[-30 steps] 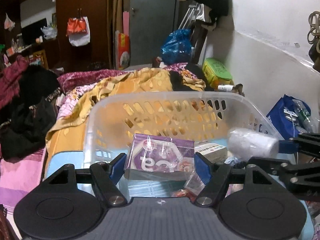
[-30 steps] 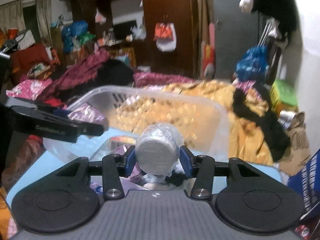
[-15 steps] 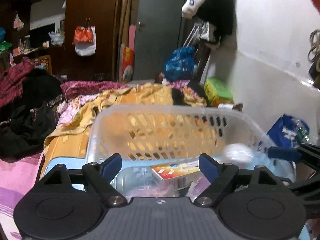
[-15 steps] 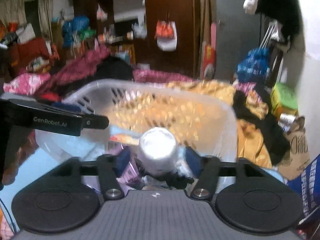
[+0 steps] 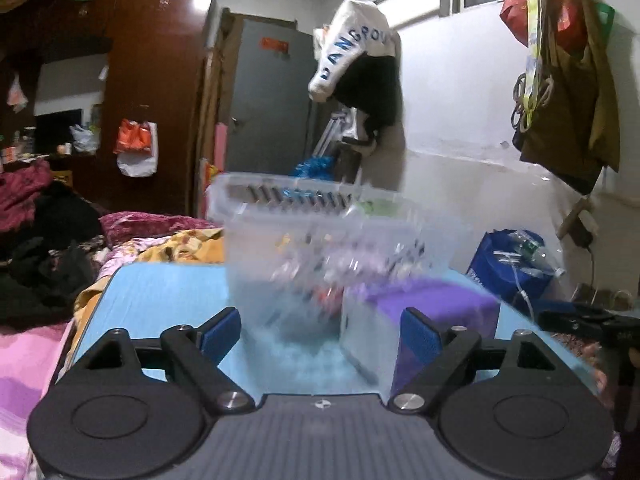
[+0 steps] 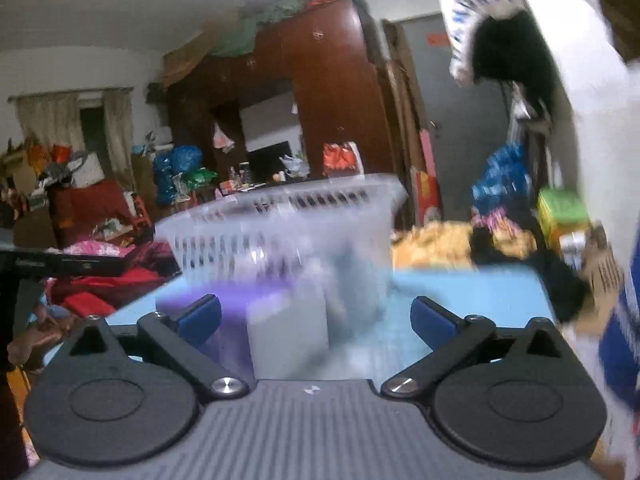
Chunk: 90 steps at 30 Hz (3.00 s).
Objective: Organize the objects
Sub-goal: 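Close both tools on the purple tissue pack from its two ends, then lift the tissue pack with both tools and carry it toward the basket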
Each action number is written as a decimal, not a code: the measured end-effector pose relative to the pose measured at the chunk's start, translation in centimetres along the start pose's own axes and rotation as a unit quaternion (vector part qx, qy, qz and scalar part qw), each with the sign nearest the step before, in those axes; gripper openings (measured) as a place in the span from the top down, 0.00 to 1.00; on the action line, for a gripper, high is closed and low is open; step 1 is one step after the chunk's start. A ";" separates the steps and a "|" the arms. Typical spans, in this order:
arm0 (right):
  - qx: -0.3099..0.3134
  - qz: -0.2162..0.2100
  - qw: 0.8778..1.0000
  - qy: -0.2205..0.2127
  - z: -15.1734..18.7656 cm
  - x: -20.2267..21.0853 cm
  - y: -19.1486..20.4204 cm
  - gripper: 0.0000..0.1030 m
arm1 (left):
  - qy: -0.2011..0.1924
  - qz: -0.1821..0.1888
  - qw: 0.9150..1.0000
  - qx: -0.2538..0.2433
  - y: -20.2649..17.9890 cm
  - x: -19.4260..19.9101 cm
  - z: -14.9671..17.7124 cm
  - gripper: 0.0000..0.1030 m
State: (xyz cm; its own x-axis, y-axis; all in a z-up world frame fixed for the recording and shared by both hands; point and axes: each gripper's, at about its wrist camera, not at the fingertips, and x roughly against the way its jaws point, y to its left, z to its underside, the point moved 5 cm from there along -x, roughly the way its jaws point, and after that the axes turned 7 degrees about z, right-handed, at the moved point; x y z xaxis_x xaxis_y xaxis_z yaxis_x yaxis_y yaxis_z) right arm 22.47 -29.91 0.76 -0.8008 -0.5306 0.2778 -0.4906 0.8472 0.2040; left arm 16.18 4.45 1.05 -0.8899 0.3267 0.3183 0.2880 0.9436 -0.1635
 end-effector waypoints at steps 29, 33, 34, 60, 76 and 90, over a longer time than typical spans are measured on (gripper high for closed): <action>0.056 -0.035 0.998 0.004 0.4 -3.2 2.6 0.00 | -0.001 0.060 0.998 -0.032 -2.1 -4.5 1.4 0.15; 0.072 -0.043 0.996 0.015 0.5 -4.0 3.1 0.06 | 0.014 0.072 0.996 -0.049 -3.0 -5.6 1.8 0.24; 0.079 -0.045 0.996 0.020 0.6 -4.2 3.2 0.08 | 0.020 0.072 0.996 -0.052 -3.2 -5.9 1.9 0.25; 0.133 -0.078 0.986 -0.071 1.1 3.3 6.3 0.50 | -0.091 0.160 0.978 -0.095 -6.9 1.1 2.6 0.45; 0.191 -0.071 0.963 -0.176 -11.7 3.6 10.2 0.53 | -0.170 0.132 0.965 -0.147 -8.3 5.2 -11.1 0.49; 0.186 -0.038 0.980 -0.057 -12.0 -10.4 11.5 0.55 | -0.079 0.090 0.992 -0.038 1.5 -5.8 -12.5 0.49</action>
State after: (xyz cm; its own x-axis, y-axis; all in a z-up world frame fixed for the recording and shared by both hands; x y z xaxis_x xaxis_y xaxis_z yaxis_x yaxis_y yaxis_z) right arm 29.33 -14.99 11.47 -0.7794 -0.6048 0.1635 -0.6253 0.7674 -0.1417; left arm 26.22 4.64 10.60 -0.8645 0.4832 0.1387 0.4675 0.8742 -0.1315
